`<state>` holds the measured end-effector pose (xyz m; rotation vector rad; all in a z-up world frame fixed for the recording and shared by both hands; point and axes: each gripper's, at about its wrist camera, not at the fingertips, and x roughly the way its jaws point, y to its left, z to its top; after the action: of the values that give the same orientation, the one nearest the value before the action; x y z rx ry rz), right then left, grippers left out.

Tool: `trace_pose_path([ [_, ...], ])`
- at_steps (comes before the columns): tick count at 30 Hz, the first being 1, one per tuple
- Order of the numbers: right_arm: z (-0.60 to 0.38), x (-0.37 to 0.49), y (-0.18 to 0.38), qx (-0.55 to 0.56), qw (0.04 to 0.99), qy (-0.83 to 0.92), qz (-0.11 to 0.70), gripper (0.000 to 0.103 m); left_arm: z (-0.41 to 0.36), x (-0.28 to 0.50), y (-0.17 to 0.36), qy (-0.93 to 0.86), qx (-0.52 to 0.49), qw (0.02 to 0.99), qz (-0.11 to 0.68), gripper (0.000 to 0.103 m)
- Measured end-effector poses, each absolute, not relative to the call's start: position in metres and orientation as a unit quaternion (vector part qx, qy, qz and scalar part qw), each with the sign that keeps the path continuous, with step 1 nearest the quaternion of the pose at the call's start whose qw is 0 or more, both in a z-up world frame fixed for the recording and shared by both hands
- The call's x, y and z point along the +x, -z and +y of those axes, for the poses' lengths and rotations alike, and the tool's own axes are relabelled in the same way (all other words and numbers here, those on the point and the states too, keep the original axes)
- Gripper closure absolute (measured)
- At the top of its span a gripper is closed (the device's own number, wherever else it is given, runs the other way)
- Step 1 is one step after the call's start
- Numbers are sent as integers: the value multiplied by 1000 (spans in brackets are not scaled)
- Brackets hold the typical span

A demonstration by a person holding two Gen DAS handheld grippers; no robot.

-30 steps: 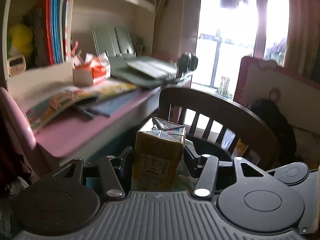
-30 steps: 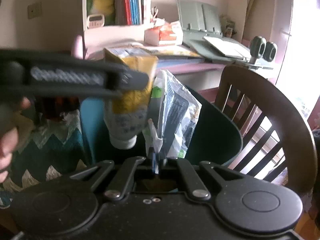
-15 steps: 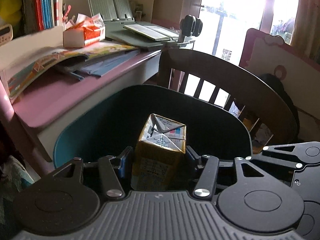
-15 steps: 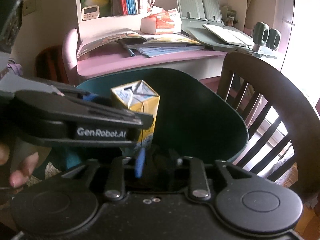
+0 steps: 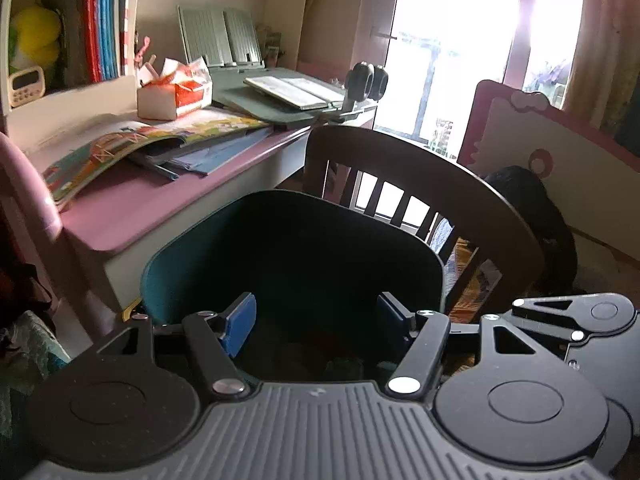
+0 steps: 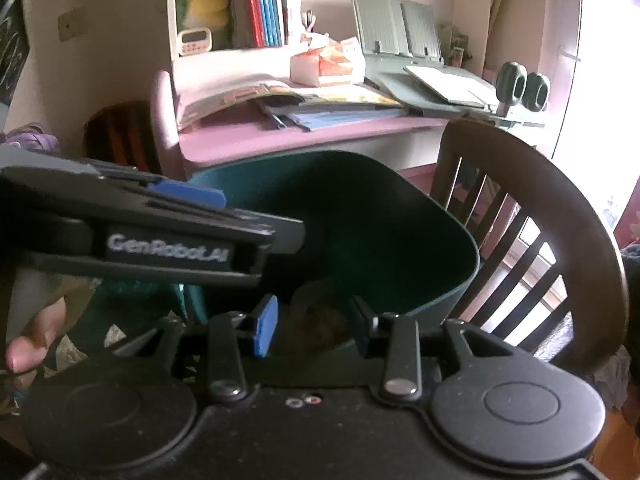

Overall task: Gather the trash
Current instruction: 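Swing both open grippers back toward the trash pile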

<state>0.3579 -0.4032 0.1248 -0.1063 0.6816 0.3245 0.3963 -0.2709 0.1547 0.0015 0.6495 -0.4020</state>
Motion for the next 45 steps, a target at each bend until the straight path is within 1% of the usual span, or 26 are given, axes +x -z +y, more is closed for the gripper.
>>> trace_pose_path([
  [2, -401, 347, -132, -53, 930, -160, 328, 61, -265, 383, -161, 194, 1, 929, 313, 33],
  [3, -400, 342, -135, -55, 930, -161, 325, 58, -262, 378, -164, 193, 1, 931, 311, 32],
  [5, -397, 330, -142, -57, 932, -165, 318, 56, -254, 364, -170, 191, 0, 933, 305, 32],
  [13, -373, 280, -160, -64, 931, -198, 299, 53, -211, 311, -182, 165, -7, 943, 291, 31],
  [15, -364, 269, -162, -66, 929, -209, 298, 52, -198, 299, -181, 156, -10, 944, 291, 27],
  [20, -340, 248, -165, -72, 925, -230, 295, 51, -166, 272, -174, 141, -14, 945, 294, 22],
  [28, -294, 224, -156, -76, 906, -283, 306, 49, -110, 232, -151, 112, -16, 946, 303, 19],
  [34, -252, 221, -129, -61, 880, -328, 339, 48, -66, 208, -124, 82, -22, 946, 313, 17],
  [36, -241, 223, -114, -51, 866, -345, 359, 48, -49, 204, -111, 71, -29, 945, 318, 13],
  [39, -221, 231, -85, -38, 845, -363, 391, 47, -26, 197, -89, 57, -36, 944, 324, 5],
  [45, -178, 248, -14, -3, 808, -397, 435, 45, 19, 196, -33, 19, -37, 937, 348, 4],
])
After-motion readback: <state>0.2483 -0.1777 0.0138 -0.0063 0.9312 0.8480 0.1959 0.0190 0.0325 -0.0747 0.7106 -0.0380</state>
